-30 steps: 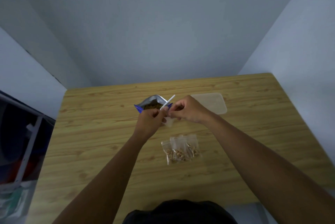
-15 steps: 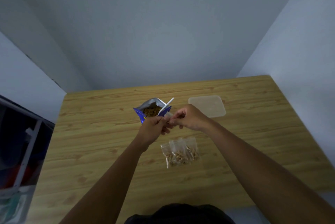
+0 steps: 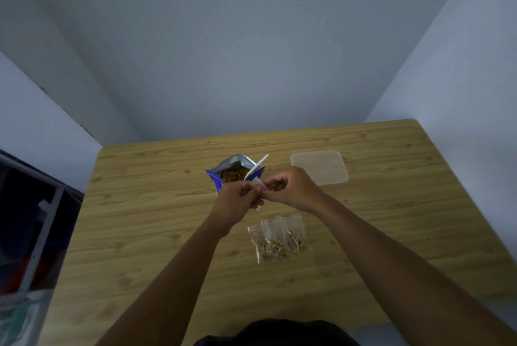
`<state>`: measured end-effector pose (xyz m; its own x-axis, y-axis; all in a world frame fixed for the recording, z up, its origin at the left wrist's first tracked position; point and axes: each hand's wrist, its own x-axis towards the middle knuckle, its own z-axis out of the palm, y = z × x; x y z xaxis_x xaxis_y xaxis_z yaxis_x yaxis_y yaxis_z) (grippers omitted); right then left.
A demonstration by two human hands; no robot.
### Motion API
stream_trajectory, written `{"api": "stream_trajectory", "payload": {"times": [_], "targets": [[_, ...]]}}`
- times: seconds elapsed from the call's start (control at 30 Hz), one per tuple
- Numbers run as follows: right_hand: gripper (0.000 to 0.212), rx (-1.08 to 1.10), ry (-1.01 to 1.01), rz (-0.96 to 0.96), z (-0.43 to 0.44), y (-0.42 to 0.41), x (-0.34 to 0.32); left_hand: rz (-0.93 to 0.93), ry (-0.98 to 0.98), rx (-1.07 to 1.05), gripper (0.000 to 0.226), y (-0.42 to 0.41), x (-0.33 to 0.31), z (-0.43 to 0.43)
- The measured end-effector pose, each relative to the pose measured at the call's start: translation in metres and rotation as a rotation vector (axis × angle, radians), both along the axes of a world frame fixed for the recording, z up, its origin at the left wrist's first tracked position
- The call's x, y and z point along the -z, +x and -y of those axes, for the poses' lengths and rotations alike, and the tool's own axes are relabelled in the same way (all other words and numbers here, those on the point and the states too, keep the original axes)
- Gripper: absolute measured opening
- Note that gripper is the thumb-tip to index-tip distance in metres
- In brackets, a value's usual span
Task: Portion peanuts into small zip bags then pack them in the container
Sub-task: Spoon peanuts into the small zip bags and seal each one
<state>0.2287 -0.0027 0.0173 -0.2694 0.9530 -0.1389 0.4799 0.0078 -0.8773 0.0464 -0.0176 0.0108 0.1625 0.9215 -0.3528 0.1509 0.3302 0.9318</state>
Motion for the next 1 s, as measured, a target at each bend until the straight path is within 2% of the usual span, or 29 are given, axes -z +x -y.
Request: {"api": "stream_trajectory", "payload": {"times": [0.17, 0.47, 0.7, 0.9, 1.0], "targets": [[0.012, -0.06, 0.009, 0.034, 0.0029, -0.0001, -0.0021, -0.067, 0.027, -0.001, 0.012, -0.0031, 0.004, -0.001], [0.015, -0.14, 0.014, 0.144, 0.0026, -0.0038, -0.0059, -0.083, 0.068, -0.02, 0.01, -0.0059, 0.0055, -0.0015], [0.043, -0.146, -0.07, 0.182, -0.0017, -0.0057, -0.002, -0.065, 0.116, 0.02, 0.013, -0.0088, 0.0051, -0.0002], [0.034, -0.191, -0.037, 0.163, 0.0007, -0.0034, -0.0054, -0.11, 0.138, 0.028, 0.018, -0.0079, 0.0057, 0.0029], [0.042, -0.187, -0.03, 0.202, 0.0012, -0.0044, -0.0064, -0.091, 0.14, 0.043, 0.02, -0.0077, 0.0076, 0.0019]]}}
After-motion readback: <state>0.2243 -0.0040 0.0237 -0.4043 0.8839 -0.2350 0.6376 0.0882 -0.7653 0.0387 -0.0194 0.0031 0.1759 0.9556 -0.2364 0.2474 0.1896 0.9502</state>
